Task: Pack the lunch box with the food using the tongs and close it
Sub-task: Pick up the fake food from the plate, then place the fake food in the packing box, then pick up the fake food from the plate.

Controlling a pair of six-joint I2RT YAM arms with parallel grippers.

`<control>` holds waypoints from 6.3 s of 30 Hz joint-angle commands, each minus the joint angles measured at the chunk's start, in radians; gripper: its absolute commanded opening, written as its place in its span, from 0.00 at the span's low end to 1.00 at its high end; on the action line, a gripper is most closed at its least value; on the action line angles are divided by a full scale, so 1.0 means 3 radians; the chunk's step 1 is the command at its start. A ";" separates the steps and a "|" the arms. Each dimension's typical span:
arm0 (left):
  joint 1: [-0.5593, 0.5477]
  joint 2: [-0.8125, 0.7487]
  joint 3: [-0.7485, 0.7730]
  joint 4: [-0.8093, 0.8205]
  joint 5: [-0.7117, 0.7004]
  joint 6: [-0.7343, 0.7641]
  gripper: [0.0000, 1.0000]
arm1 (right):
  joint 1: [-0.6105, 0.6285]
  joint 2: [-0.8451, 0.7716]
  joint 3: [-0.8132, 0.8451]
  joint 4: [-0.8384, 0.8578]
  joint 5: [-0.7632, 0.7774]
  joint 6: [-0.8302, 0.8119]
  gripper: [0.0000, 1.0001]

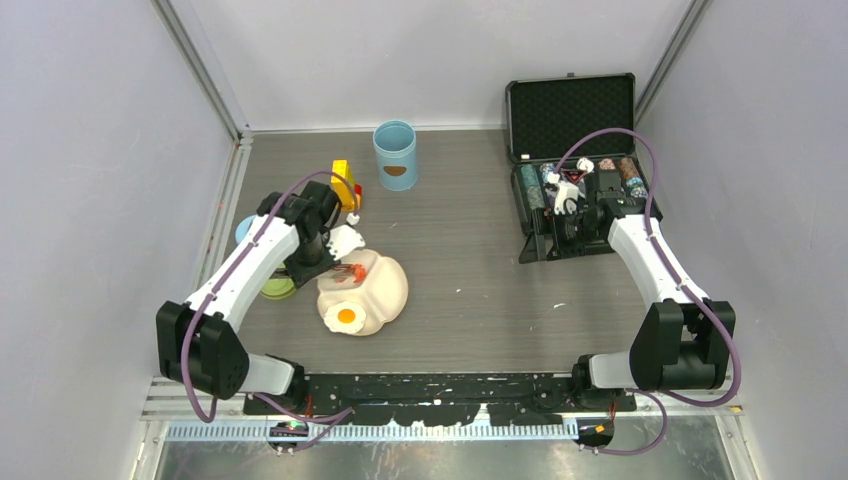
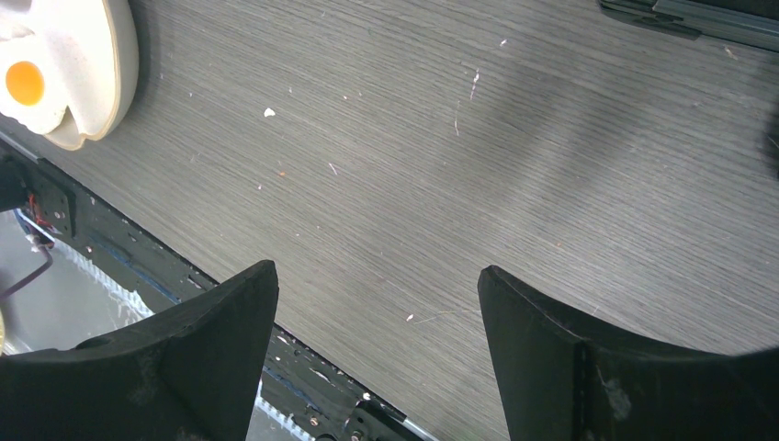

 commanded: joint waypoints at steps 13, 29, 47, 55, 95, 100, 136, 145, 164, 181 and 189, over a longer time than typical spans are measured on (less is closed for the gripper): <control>-0.0015 -0.0142 0.1021 -0.0177 0.0478 -0.0350 0.09 | 0.0010 -0.0151 0.0126 0.0003 -0.0011 -0.0010 0.84; -0.0005 0.1394 0.3097 0.0469 0.0434 -0.0904 0.10 | 0.0001 -0.0234 0.0152 0.0176 0.0153 0.0104 0.85; 0.0010 0.2215 0.3841 0.0444 0.0382 -0.0959 0.39 | -0.0334 -0.0074 0.0227 0.0276 0.0083 0.0195 0.85; 0.0041 0.2062 0.3977 0.0200 0.0479 -0.0953 0.45 | -0.0333 -0.0052 0.0210 0.0259 -0.0013 0.0211 0.85; 0.0307 -0.1811 0.0280 -0.1612 0.0342 0.1153 0.45 | 0.0191 -0.0170 0.0101 0.0202 -0.0057 0.0131 0.85; 0.0307 -0.2020 -0.0011 -0.1611 0.0144 0.1423 0.45 | 0.0193 -0.0170 0.0101 0.0205 -0.0057 0.0139 0.85; 0.0279 -0.2080 -0.0769 -0.1061 -0.0126 0.2393 0.45 | 0.0192 -0.0059 0.0131 0.0205 -0.0016 0.0154 0.85; 0.0167 -0.1945 -0.0563 -0.1093 -0.0081 0.2249 0.44 | 0.0193 -0.0052 0.0126 0.0205 -0.0016 0.0149 0.85; -0.0015 -0.1835 -0.0604 -0.0972 -0.0165 0.2163 0.46 | 0.0189 -0.0067 0.0127 0.0200 -0.0011 0.0149 0.85; -0.0609 -0.1697 -0.0515 -0.0946 -0.0254 0.1620 0.31 | 0.0189 -0.0077 0.0116 0.0200 0.0000 0.0139 0.85; -0.0731 -0.1656 -0.0254 -0.1084 -0.0221 0.1453 0.14 | 0.0190 -0.0097 0.0116 0.0196 -0.0004 0.0139 0.85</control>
